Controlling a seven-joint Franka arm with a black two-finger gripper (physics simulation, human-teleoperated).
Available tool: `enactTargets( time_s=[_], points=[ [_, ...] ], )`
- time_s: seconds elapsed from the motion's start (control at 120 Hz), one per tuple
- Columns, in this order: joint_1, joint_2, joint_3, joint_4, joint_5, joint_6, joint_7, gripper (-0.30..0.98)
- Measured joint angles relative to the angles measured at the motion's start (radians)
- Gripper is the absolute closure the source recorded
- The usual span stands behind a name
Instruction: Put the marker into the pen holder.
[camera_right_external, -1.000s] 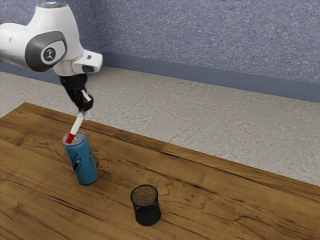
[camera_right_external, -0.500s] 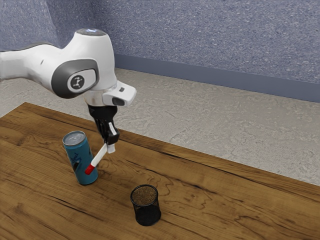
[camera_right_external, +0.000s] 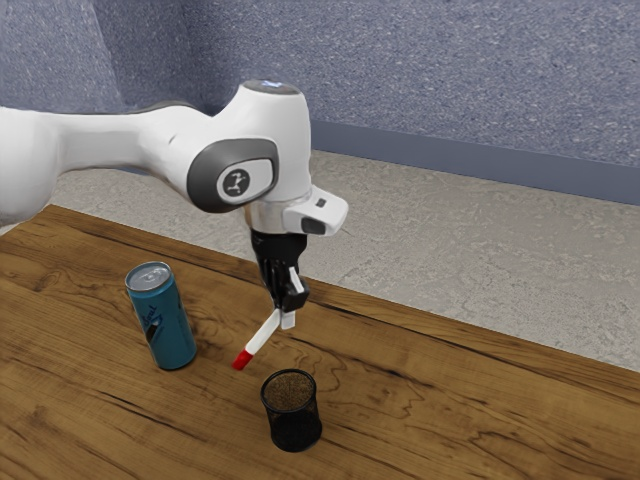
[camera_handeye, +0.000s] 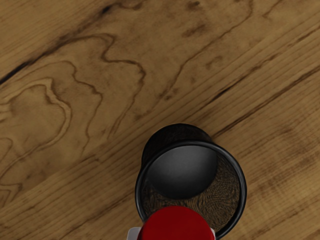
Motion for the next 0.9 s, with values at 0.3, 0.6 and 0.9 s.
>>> enactTargets(
  time_s=[0.3,0.6,0.9],
  points=[
    [-0.046,0.088,0.000,0.049,-0.044,0.003,-0.023,0.77],
    [-0.051,0.181,0.000,0.179,-0.073,0.003,-0.034,0.77],
    [-0.021,0.252,0.007,0.192,-0.115,0.003,-0.037,0.76]
  ],
)
